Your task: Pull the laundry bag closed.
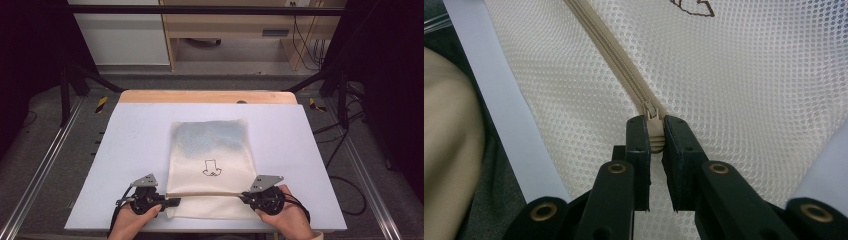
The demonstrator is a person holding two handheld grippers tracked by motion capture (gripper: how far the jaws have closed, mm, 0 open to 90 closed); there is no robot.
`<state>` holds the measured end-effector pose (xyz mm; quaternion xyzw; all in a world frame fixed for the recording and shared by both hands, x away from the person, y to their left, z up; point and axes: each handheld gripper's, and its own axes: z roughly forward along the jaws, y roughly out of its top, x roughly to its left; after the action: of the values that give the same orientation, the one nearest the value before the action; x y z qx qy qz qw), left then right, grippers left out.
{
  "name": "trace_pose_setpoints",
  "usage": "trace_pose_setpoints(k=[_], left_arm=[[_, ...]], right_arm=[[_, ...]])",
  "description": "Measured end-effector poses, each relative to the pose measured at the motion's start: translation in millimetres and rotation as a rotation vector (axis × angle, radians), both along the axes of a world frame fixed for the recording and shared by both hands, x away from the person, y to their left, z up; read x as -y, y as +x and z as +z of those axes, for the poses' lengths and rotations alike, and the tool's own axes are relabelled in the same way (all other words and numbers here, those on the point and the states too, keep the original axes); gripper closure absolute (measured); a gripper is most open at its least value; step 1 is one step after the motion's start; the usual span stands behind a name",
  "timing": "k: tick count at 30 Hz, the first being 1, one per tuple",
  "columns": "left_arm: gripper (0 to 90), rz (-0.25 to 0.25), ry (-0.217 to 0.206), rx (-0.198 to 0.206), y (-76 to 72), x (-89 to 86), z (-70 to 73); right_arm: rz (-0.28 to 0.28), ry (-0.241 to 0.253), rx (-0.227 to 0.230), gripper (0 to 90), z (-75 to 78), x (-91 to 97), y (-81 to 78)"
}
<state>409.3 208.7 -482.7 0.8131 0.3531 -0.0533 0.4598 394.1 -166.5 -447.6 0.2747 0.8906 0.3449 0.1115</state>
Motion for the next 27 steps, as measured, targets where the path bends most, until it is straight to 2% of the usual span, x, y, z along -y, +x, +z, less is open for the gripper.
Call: trace_pose_setpoints(k=[27], left_arm=[[84.1, 0.002, 0.002, 0.001, 0.2, -0.4, 0.1]], right_arm=[[-0.015, 0.002, -0.001, 81.9, -1.9, 9.7, -1.6]])
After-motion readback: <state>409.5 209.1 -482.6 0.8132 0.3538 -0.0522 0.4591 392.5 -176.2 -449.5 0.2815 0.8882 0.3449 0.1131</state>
